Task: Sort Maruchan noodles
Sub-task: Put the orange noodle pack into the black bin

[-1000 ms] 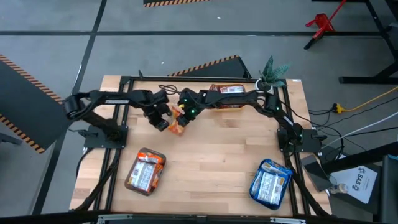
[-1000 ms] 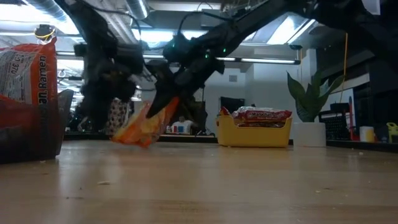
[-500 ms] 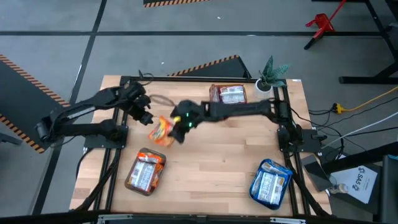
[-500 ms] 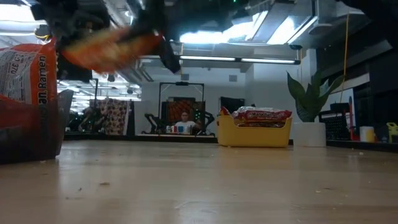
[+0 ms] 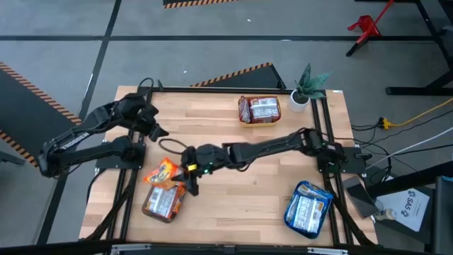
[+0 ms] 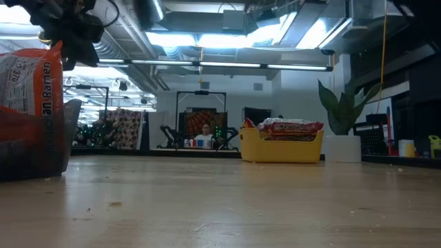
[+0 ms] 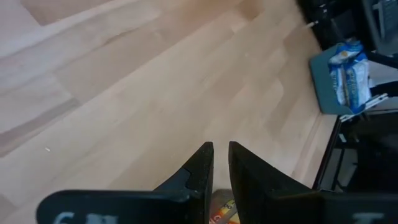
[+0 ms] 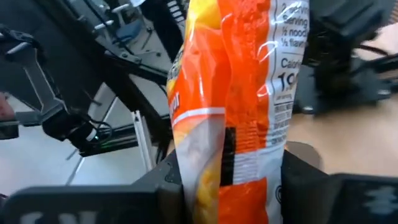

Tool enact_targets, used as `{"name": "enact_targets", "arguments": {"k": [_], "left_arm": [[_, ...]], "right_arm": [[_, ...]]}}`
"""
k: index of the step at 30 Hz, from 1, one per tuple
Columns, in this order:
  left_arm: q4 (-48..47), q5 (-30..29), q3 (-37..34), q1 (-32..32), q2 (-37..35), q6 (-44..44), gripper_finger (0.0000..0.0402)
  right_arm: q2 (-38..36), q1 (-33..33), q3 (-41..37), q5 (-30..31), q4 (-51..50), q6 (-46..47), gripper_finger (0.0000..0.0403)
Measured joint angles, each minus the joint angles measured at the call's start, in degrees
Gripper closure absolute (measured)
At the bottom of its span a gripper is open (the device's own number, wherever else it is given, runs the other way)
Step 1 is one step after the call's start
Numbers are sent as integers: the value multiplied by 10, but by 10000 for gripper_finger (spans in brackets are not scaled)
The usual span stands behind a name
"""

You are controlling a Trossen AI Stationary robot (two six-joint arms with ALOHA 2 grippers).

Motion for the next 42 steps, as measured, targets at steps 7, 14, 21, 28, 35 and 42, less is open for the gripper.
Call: {"name": "enact_targets", "arguments": {"k": [7, 14, 21, 28, 35, 42], "left_arm": [[-2, 1, 0, 0, -22, 1, 357], [-7, 4, 0, 0, -30, 4, 357], [-8, 5, 0, 0, -30, 15, 357], [-8, -7, 0, 0, -30, 16, 357], [-7, -11, 0, 0, -30, 16, 357], [-7, -13, 0, 0, -29, 16, 357]], "right_arm": [[133, 18, 185, -75, -42, 3, 302], [151, 20, 172, -108, -32, 69, 302], [185, 20, 171, -115, -40, 74, 301], [206, 20, 171, -172, -42, 93, 301], [206, 20, 179, -146, -49, 82, 265], [206, 19, 197, -130, -42, 68, 154]]}}
